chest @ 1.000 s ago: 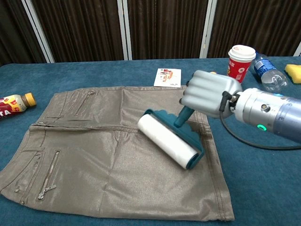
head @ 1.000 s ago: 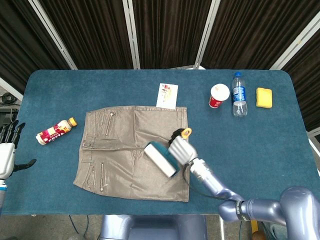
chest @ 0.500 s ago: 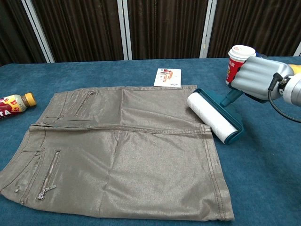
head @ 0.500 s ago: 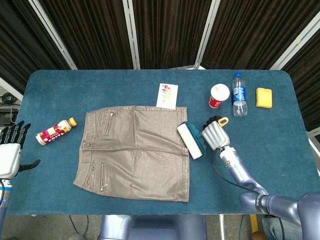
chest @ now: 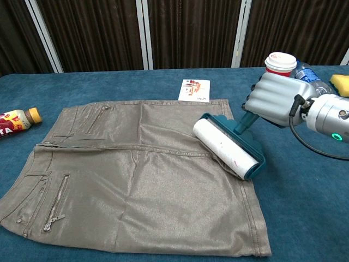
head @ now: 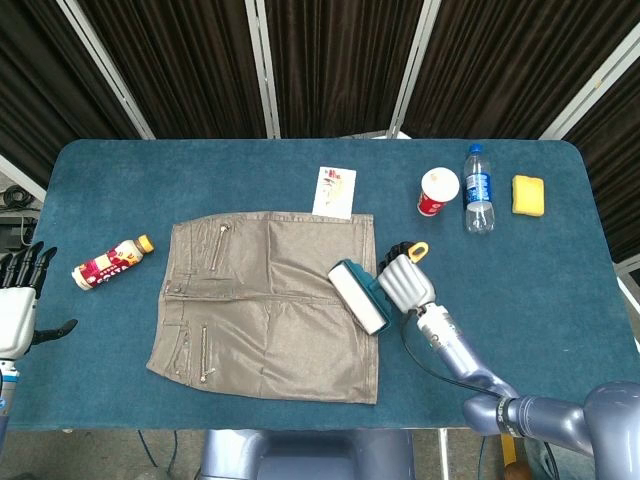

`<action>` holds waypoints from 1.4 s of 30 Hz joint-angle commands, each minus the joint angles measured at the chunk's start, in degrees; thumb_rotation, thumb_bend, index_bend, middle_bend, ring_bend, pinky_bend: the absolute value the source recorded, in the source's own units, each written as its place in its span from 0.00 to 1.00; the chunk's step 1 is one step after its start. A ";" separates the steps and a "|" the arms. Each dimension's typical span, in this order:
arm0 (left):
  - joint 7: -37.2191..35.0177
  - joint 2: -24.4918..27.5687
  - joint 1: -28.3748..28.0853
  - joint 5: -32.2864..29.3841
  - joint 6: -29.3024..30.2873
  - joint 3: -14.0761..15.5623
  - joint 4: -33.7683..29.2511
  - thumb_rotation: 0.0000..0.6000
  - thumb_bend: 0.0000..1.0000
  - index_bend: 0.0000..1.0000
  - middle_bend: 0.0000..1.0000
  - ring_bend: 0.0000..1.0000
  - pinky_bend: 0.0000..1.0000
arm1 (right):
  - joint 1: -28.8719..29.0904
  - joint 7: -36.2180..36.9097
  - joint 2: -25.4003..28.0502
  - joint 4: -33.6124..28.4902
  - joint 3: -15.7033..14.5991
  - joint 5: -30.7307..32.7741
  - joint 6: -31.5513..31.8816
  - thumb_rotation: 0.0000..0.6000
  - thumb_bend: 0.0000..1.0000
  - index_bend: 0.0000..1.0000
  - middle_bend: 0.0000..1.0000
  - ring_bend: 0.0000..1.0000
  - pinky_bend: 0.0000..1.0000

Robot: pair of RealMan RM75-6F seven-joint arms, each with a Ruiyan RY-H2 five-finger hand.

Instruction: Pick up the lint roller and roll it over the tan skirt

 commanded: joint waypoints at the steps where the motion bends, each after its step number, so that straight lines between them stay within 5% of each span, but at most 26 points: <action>1: -0.04 0.08 0.09 0.48 0.20 0.18 -0.22 1.00 0.00 0.00 0.00 0.00 0.00 | 0.60 -1.06 -0.81 -2.31 -0.21 -1.19 -0.02 1.00 1.00 0.45 0.45 0.32 0.40; 27: 0.47 0.05 0.02 0.46 -0.04 0.31 -0.24 1.00 0.00 0.00 0.00 0.00 0.00 | 3.40 -12.20 -6.50 -15.16 -0.01 1.68 -0.03 1.00 1.00 0.45 0.45 0.33 0.40; 42: 0.41 0.17 0.05 0.63 -0.08 0.43 -0.27 1.00 0.00 0.00 0.00 0.00 0.00 | 2.76 -13.01 -3.09 -10.19 -0.68 3.27 2.01 1.00 1.00 0.45 0.45 0.33 0.40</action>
